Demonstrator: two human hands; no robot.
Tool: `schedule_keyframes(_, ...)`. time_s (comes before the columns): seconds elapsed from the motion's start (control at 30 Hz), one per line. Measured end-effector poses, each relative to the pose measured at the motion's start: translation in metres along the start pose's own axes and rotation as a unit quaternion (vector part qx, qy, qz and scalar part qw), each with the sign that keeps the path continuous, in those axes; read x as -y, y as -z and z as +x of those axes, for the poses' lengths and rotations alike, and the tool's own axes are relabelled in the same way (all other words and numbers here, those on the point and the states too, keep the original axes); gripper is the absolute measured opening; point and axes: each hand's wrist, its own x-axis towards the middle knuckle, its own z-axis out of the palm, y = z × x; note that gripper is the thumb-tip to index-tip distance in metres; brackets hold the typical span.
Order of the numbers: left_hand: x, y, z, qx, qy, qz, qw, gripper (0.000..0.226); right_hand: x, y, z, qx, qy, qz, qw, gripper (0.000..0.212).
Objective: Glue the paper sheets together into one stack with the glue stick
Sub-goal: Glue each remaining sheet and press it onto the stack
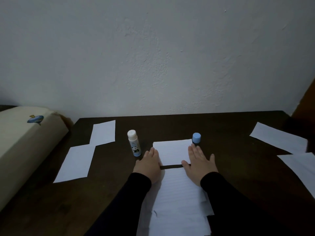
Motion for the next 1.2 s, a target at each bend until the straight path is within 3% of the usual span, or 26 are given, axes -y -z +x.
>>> schedule_keyframes(0.13, 0.005, 0.004, -0.012, 0.011, -0.003, -0.02, 1.0, 0.055, -0.001, 0.004, -0.008, 0.015, -0.002, 0.003, 1.0, 0.065)
schedule_keyframes(0.27, 0.015, 0.017, -0.034, -0.081, -0.012, -0.127, 0.989, 0.041, -0.004, 0.009, -0.014, -0.015, 0.007, 0.034, 0.999, 0.066)
schedule_keyframes(0.47, 0.042, 0.025, -0.035, -0.148, 0.153, -0.249, 0.945, 0.019, -0.002, 0.014, -0.009, -0.13, 0.029, 0.064, 0.989, 0.051)
schedule_keyframes(0.57, 0.049, 0.024, -0.029, -0.189, 0.198, -0.299, 0.914, 0.033, 0.001, 0.014, -0.002, -0.147, 0.033, 0.079, 0.986, 0.051)
schedule_keyframes(0.63, 0.049, 0.024, -0.024, -0.211, 0.192, -0.325, 0.902, 0.051, 0.001, 0.012, 0.002, -0.143, 0.038, 0.082, 0.986, 0.052)
schedule_keyframes(0.73, 0.048, 0.024, -0.017, -0.228, 0.175, -0.363, 0.886, 0.061, 0.0, 0.011, 0.009, -0.124, 0.041, 0.079, 0.988, 0.054)
schedule_keyframes(1.0, 0.043, 0.023, -0.001, -0.225, 0.135, -0.39, 0.882, 0.037, 0.0, 0.011, 0.021, -0.08, 0.025, 0.039, 0.996, 0.069)
schedule_keyframes(1.2, 0.044, 0.023, 0.003, -0.223, 0.139, -0.392, 0.881, 0.033, 0.001, 0.012, 0.022, -0.088, 0.027, 0.039, 0.995, 0.074)
